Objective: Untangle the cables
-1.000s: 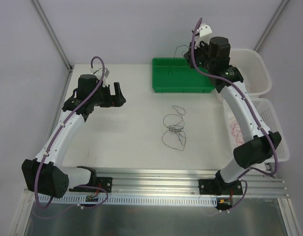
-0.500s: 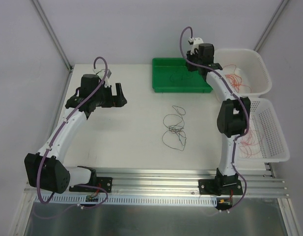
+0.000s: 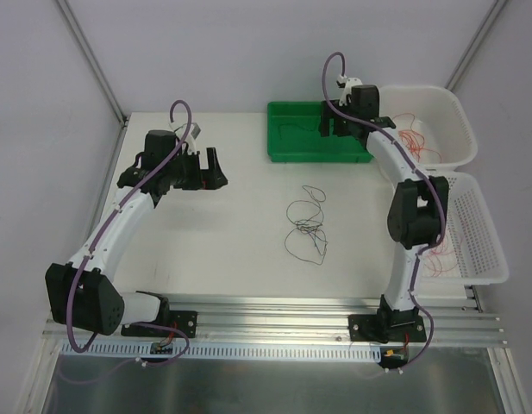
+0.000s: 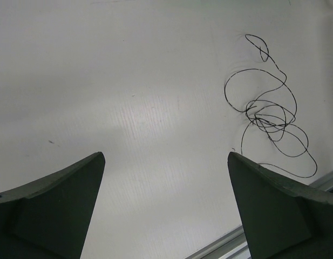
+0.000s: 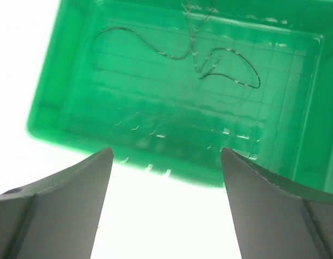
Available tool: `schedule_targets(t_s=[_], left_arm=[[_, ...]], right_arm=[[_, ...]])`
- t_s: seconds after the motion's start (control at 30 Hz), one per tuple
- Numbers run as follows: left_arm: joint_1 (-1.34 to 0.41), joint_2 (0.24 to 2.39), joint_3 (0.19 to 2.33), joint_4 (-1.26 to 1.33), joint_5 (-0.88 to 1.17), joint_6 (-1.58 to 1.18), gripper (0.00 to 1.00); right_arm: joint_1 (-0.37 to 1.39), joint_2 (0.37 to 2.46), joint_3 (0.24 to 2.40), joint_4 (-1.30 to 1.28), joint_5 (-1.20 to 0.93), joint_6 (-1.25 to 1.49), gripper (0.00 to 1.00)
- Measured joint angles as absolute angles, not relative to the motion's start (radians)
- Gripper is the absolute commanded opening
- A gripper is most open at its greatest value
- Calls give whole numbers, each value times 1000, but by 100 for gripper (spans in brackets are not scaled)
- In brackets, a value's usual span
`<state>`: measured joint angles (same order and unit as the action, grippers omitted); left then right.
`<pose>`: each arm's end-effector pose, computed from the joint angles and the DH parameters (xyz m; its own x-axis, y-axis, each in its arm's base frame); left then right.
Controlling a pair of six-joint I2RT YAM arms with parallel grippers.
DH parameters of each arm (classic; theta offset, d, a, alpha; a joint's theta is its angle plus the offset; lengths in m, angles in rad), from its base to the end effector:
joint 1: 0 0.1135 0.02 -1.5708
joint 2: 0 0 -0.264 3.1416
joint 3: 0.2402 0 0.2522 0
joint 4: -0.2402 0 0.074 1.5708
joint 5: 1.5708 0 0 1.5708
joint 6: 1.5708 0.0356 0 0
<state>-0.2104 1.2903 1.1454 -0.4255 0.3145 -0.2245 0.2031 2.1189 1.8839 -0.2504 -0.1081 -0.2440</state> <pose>0.2801 -0.0711 0.3329 -0.6157 -0.0850 -0.7834 0.3243 0.8787 -0.3502 0.4953 0.1059 0.2891 -0.3724 -0.3219 -0.8705 -0.3957 0.9035 -0.1648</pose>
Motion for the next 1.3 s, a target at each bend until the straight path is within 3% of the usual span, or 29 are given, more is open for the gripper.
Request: schedule_targets(t_s=[0.4, 0.63, 0.97, 1.03, 1.1, 1.17, 1.2, 1.27, 1.3], left_arm=[[-210, 1303, 1145, -425, 408, -241, 99], [-224, 1322, 1145, -425, 442, -249, 99], [-253, 1370, 1145, -424, 481, -259, 99], [-269, 1387, 1145, -424, 492, -264, 99], [-284, 1397, 1145, -424, 496, -270, 99], [-302, 1406, 1145, -424, 499, -273, 99], [-310, 1410, 1145, -424, 500, -274, 99], [-323, 1419, 1145, -423, 510, -276, 99], [-328, 1425, 1145, -424, 516, -277, 99]], right_arm=[[310, 1481, 1325, -278, -143, -40, 85], [445, 1452, 1002, -328, -127, 36, 84], [526, 1406, 868, -276, -86, 117, 77], [548, 1423, 860, -258, -82, 129, 72], [575, 1441, 854, -245, -80, 138, 60], [607, 1461, 853, -241, -75, 144, 45], [622, 1468, 853, -239, -71, 147, 32], [655, 1473, 854, -241, -64, 153, 14], [666, 1473, 854, -242, -60, 150, 9]])
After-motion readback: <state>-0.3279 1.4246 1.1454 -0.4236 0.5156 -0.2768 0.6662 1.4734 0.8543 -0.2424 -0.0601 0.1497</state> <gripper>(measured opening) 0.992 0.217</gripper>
